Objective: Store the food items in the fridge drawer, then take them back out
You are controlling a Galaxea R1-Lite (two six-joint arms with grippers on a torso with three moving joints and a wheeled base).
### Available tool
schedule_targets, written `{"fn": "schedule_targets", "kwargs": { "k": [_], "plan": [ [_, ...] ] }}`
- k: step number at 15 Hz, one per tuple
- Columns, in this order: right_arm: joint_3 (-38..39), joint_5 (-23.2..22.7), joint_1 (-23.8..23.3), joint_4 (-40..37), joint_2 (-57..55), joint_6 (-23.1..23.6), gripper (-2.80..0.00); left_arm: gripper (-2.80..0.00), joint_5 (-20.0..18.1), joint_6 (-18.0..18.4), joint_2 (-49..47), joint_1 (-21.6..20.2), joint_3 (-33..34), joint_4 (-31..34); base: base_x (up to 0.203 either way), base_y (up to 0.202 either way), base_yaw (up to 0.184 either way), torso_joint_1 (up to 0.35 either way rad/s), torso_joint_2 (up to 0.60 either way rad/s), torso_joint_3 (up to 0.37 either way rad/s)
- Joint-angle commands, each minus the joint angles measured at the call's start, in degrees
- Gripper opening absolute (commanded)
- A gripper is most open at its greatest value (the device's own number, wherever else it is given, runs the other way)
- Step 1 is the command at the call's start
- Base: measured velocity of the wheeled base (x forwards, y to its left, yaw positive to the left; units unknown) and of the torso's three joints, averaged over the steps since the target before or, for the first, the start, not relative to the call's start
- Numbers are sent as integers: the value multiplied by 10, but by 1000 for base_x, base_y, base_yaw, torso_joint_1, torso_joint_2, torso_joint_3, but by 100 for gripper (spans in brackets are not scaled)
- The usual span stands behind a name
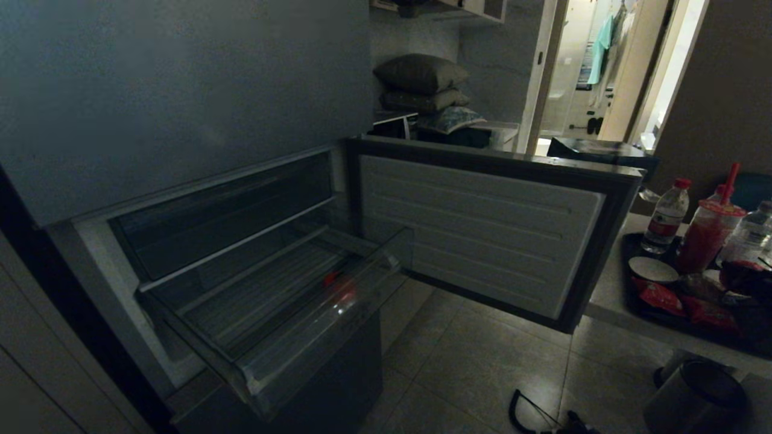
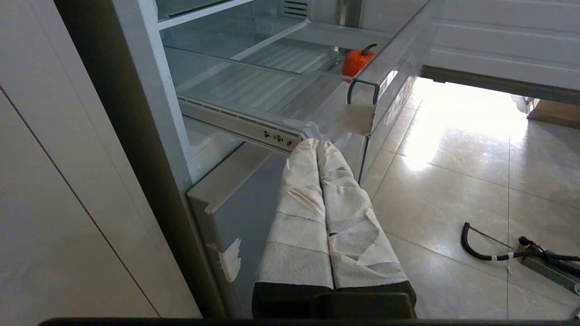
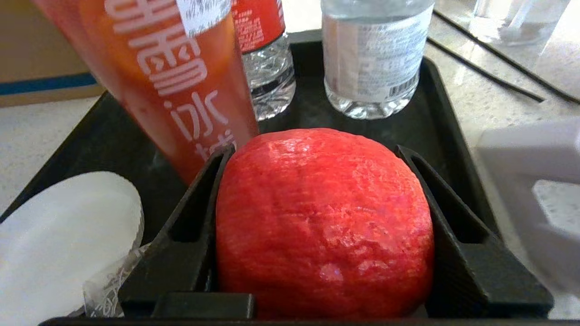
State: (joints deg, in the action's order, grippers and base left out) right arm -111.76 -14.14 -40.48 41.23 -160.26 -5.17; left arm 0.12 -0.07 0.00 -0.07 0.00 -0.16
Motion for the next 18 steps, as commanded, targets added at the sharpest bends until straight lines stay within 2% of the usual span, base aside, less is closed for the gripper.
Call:
{"fn": "schedule_targets", "kwargs": {
  "k": [1, 3, 4, 5, 13, 15, 18],
  "plan": [
    [0, 0, 1, 3, -2, 0, -280, -280, 1, 0, -1, 0, 0, 0, 0, 0, 0, 0, 0, 0],
    [-3, 0, 3, 2, -2, 0, -280, -280, 1, 0, -1, 0, 0, 0, 0, 0, 0, 0, 0, 0],
    [-4, 0, 3, 2, -3, 0, -97, -280, 0, 0, -1, 0, 0, 0, 0, 0, 0, 0, 0, 0],
    [-4, 0, 3, 1, -3, 0, 0, -280, 0, 0, -1, 0, 0, 0, 0, 0, 0, 0, 0, 0],
    [0, 5, 4, 3, 6, -1, 0, -280, 0, 0, -1, 0, 0, 0, 0, 0, 0, 0, 0, 0],
    [24, 6, 2, 10, 30, -1, 0, -280, 1, 0, 0, 0, 0, 0, 0, 0, 0, 0, 0, 0],
    [117, 6, -1, 46, 90, -2, 0, -280, 0, 0, -1, 0, 0, 0, 0, 0, 0, 0, 0, 0]
  ]
}}
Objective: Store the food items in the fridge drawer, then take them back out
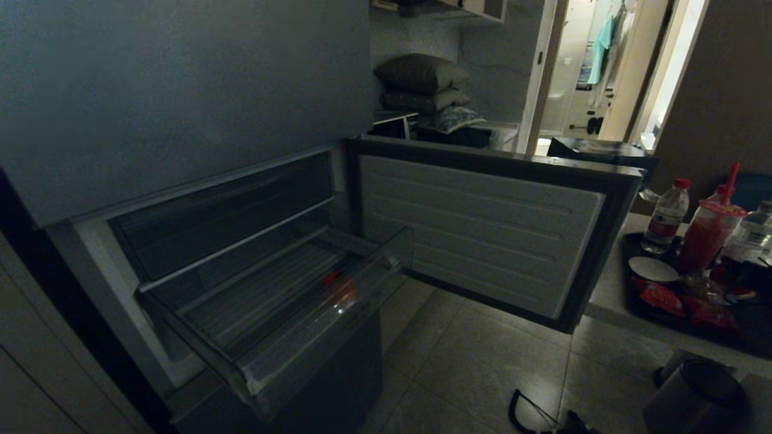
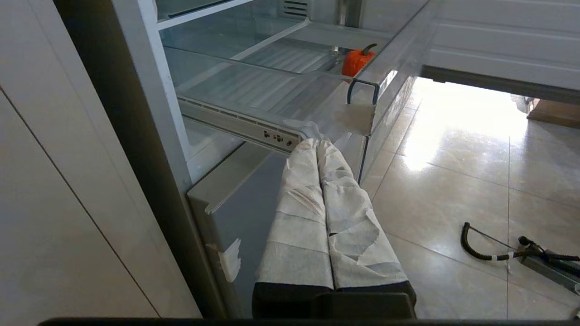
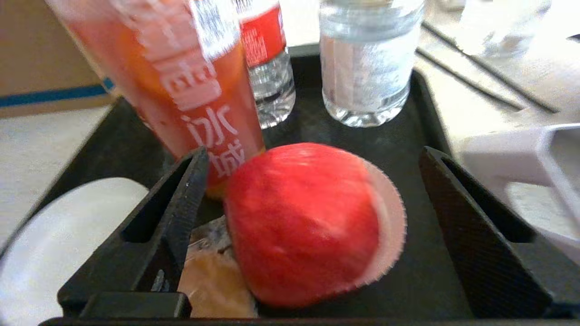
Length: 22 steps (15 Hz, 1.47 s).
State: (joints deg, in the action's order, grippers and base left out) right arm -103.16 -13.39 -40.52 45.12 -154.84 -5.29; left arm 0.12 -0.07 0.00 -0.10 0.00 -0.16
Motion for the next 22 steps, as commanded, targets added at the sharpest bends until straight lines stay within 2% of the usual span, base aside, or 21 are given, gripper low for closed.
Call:
{"fn": "schedule_targets", "kwargs": {
  "k": [1, 5, 6, 9, 12, 16, 19, 21, 22],
  "plan": [
    [89, -1, -1, 27, 64, -1, 0, -280, 1, 0, 0, 0, 0, 0, 0, 0, 0, 0, 0, 0],
    [351, -3, -1, 123, 215, -6, 0, -280, 0, 0, 0, 0, 0, 0, 0, 0, 0, 0, 0, 0],
    [428, -4, -1, 144, 261, -8, -280, -280, 1, 0, 0, 0, 0, 0, 0, 0, 0, 0, 0, 0],
    [624, -7, 0, 206, 411, -11, -280, -280, 0, 0, 0, 0, 0, 0, 0, 0, 0, 0, 0, 0],
    [789, -28, 0, 241, 581, -8, -280, -280, 1, 0, -1, 0, 0, 0, 0, 0, 0, 0, 0, 0],
    [966, -50, 0, 249, 803, 16, -280, -280, 0, 0, -1, 0, 0, 0, 0, 0, 0, 0, 0, 0],
    [1009, -69, 1, 158, 974, 49, -280, -280, 0, 0, 0, 0, 0, 0, 0, 0, 0, 0, 0, 0],
    [1021, -100, 11, 29, 1070, 99, -280, -280, 0, 0, 0, 0, 0, 0, 0, 0, 0, 0, 0, 0],
    [1025, -106, 38, -29, 1096, 116, -280, -280, 0, 0, -1, 0, 0, 0, 0, 0, 0, 0, 0, 0]
  ]
}}
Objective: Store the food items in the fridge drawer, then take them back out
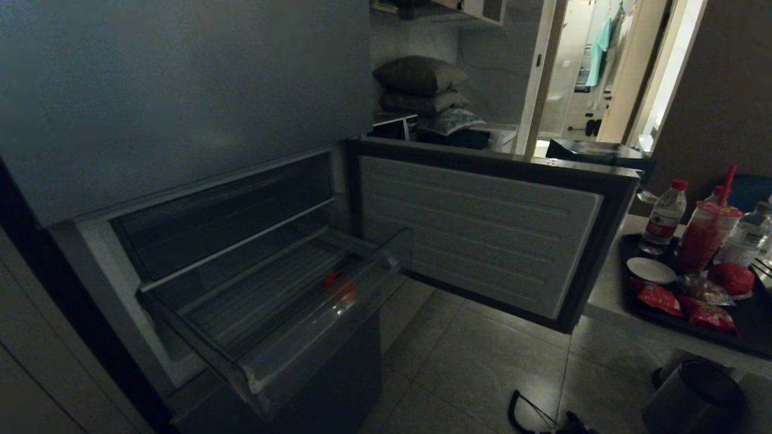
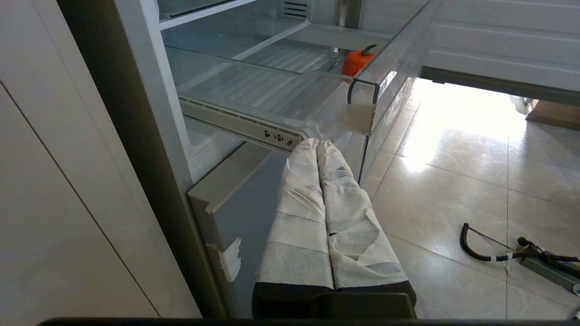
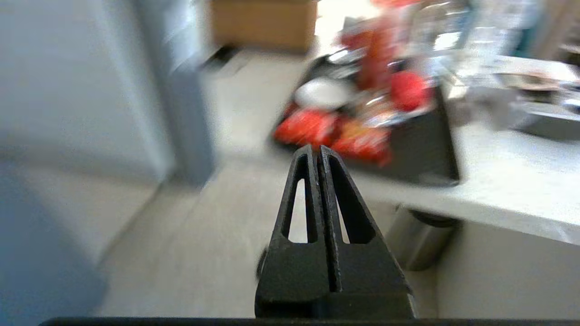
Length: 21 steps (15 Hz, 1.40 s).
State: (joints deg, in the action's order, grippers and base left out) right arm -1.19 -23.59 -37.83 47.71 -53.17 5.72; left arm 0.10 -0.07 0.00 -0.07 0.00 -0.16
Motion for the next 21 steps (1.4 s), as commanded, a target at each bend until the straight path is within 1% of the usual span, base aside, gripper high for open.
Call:
{"fn": "schedule_targets", "kwargs": {
  "k": [1, 2, 4, 5, 6, 8, 10, 12, 15, 19, 21],
  "plan": [
    [6, 10, 68, -89, 98, 15, -280, -280, 0, 0, -1, 0, 0, 0, 0, 0, 0, 0, 0, 0],
    [7, 35, 135, -121, 117, 21, -280, -280, 0, 0, -1, 0, 0, 0, 0, 0, 0, 0, 0, 0],
    [9, 127, 293, -222, 200, 29, -280, -280, 1, 0, 0, 0, 0, 0, 0, 0, 0, 0, 0, 0],
    [7, 166, 347, -286, 274, 31, -280, -280, 1, 0, 0, 0, 0, 0, 0, 0, 0, 0, 0, 0],
    [2, 191, 373, -349, 341, 31, -280, -280, 0, 0, 0, 0, 0, 0, 0, 0, 0, 0, 0, 0],
    [-5, 215, 379, -427, 456, 28, -280, -280, 0, 0, 0, 0, 0, 0, 0, 0, 0, 0, 0, 0],
    [1, 216, 381, -459, 527, 22, -280, -280, 0, 0, 0, 0, 0, 0, 0, 0, 0, 0, 0, 0],
    [11, 217, 382, -481, 532, 15, -280, -280, 0, 0, -1, 0, 0, 0, 0, 0, 0, 0, 0, 0],
    [11, 222, 382, -481, 532, 2, -280, -280, 0, 0, 0, 0, 0, 0, 0, 0, 0, 0, 0, 0],
    [11, 223, 382, -481, 532, -3, -280, -280, 0, 0, 0, 0, 0, 0, 0, 0, 0, 0, 0, 0],
    [11, 225, 382, -480, 532, -16, -280, -280, 0, 0, 0, 0, 0, 0, 1, -4, 121, -1, 0, 2]
  ]
}}
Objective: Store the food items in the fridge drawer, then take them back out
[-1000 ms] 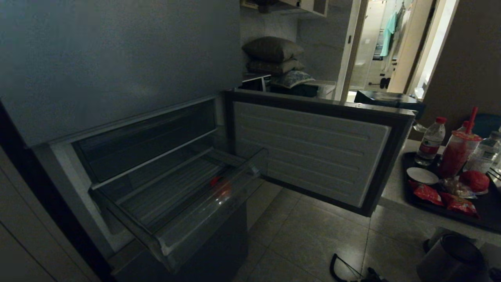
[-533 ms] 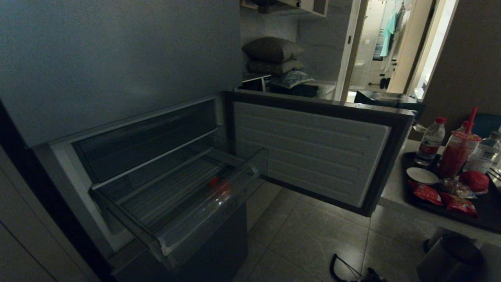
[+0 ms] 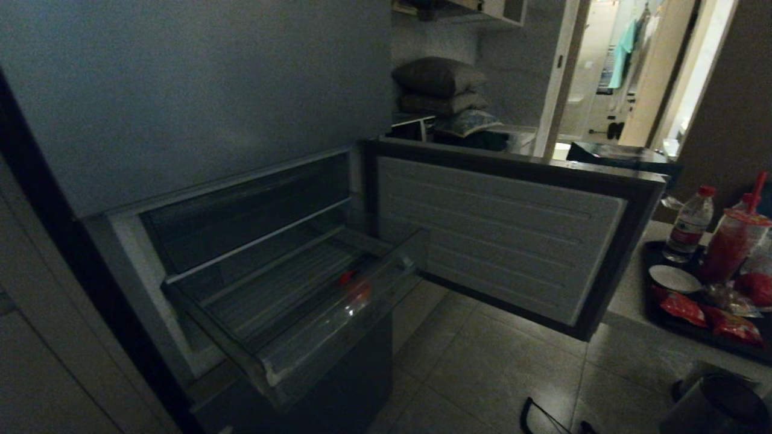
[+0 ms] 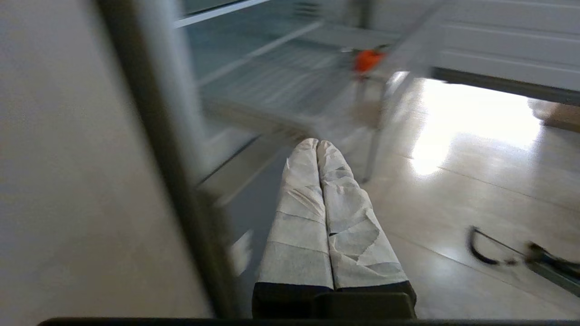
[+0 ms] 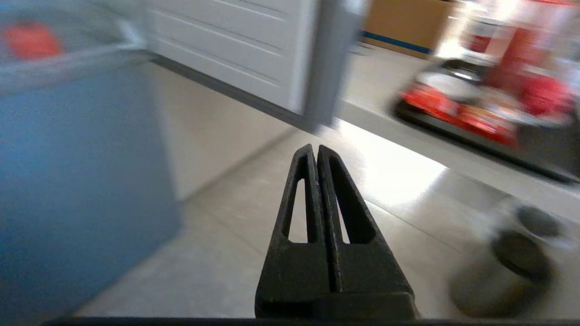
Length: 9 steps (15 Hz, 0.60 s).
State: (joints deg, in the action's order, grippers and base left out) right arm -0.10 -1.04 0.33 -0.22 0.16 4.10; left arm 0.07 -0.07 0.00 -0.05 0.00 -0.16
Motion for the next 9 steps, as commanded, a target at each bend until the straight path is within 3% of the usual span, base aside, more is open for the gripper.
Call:
{"fn": "schedule_targets", "kwargs": {
  "k": [1, 9],
  "plan": [
    [0, 5, 0, 0, -2, -17, -280, -280, 0, 0, -1, 0, 0, 0, -3, -9, 163, 2, 1, 0],
    [0, 8, 0, 2, -2, -28, -280, -280, 0, 0, -1, 0, 0, 0, 1, -9, 174, 2, 2, 2]
  ]
}}
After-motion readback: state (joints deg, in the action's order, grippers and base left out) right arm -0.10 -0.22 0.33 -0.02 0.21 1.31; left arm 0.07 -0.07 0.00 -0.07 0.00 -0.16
